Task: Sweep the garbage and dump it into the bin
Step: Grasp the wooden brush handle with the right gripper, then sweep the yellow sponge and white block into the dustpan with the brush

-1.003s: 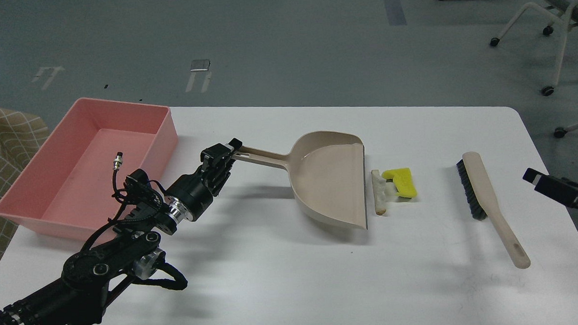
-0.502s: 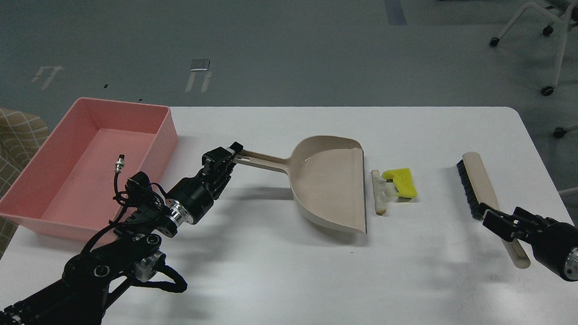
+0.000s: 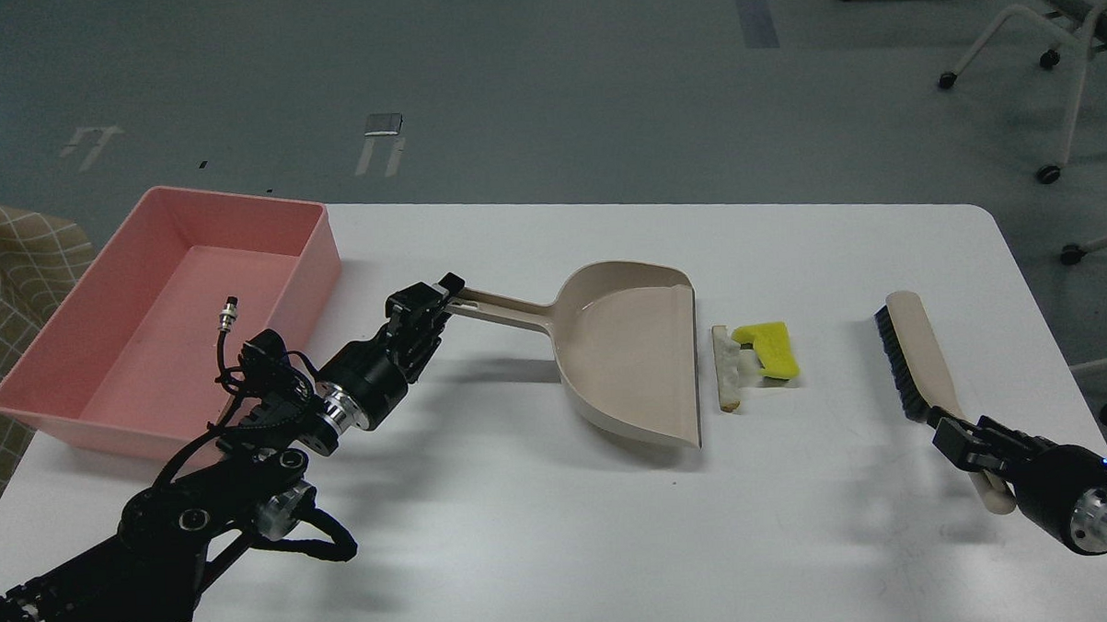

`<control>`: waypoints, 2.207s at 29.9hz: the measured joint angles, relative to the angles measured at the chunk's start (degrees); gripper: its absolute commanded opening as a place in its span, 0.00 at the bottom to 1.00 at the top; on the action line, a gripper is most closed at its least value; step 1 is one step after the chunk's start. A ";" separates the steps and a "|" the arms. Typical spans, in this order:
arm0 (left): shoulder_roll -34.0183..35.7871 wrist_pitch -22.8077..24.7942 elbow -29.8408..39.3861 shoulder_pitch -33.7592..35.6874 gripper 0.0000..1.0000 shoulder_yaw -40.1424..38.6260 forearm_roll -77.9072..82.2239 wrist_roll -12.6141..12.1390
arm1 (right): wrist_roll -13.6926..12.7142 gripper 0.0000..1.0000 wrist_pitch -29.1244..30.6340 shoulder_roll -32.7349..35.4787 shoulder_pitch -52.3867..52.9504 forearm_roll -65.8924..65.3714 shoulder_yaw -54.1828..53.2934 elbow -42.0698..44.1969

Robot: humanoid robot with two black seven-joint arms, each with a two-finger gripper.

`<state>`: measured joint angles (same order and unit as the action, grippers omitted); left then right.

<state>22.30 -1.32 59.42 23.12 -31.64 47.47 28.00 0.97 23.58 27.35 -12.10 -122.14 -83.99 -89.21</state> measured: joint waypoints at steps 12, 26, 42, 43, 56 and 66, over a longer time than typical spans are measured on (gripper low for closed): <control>-0.04 -0.09 -0.36 0.01 0.00 -0.09 -0.02 0.00 | -0.01 0.01 0.07 0.28 0.05 0.10 0.35 -0.51; 0.21 -0.17 -0.70 0.00 0.00 -0.01 -0.01 0.00 | 1.65 0.04 1.72 -0.12 3.65 0.91 9.00 -1.91; 0.21 -0.36 -2.82 0.10 0.00 2.90 -0.03 0.00 | 0.12 0.04 4.45 -4.18 16.74 2.65 22.14 -1.36; 0.21 -0.36 -2.82 0.12 0.00 2.90 -0.03 0.00 | -0.02 0.04 4.45 -5.05 17.45 2.64 22.93 -1.33; 0.58 -0.10 -2.40 0.13 0.00 1.69 -1.05 0.00 | -2.22 0.15 4.39 -7.94 20.97 5.13 17.74 -3.24; -0.50 0.60 -2.16 0.71 0.00 0.48 -9.54 0.00 | -3.84 0.13 4.41 1.44 15.82 18.21 4.74 -2.98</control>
<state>21.80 -0.72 57.26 23.83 -31.16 37.93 28.00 -2.87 27.99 28.79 3.72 -103.93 -79.26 -92.19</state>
